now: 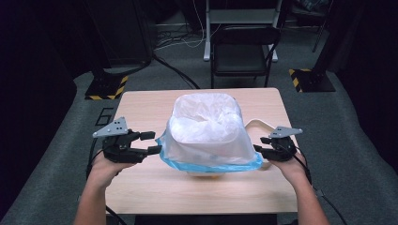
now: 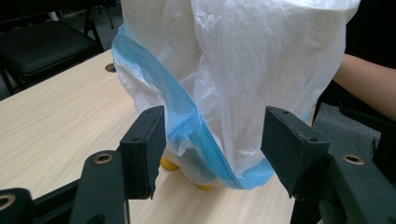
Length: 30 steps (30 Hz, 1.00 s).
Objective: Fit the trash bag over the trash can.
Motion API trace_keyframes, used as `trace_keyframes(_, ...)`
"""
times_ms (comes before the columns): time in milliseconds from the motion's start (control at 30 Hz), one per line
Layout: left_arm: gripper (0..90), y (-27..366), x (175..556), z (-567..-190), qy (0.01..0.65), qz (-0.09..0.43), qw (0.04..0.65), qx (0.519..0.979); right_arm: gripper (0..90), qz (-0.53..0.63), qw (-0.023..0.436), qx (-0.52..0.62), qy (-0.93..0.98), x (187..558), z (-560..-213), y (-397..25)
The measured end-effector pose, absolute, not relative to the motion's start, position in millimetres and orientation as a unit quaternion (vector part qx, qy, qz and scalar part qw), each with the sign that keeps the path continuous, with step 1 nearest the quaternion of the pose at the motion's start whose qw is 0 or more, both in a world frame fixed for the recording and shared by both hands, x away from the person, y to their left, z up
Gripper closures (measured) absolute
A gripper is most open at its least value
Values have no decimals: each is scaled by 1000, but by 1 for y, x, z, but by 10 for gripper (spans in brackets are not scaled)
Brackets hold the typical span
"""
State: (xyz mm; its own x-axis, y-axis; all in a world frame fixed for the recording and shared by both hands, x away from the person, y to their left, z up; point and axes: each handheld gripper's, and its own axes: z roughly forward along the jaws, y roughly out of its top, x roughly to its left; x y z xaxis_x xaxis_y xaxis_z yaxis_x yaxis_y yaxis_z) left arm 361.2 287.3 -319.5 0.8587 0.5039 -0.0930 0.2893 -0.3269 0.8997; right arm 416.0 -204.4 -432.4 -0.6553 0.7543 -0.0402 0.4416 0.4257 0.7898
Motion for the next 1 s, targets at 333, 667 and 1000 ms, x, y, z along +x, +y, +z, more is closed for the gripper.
trace_keyframes(333,393,290,356,-319,246,112,524,807,564,392,200,370,818,418,-448,-203)
trace_keyframes(667,392,294,354,-318,256,121,523,804,596,377,195,369,827,423,-463,-199)
trace_keyframes(1000,359,292,354,-320,266,128,518,803,600,376,160,379,830,433,-482,-200)
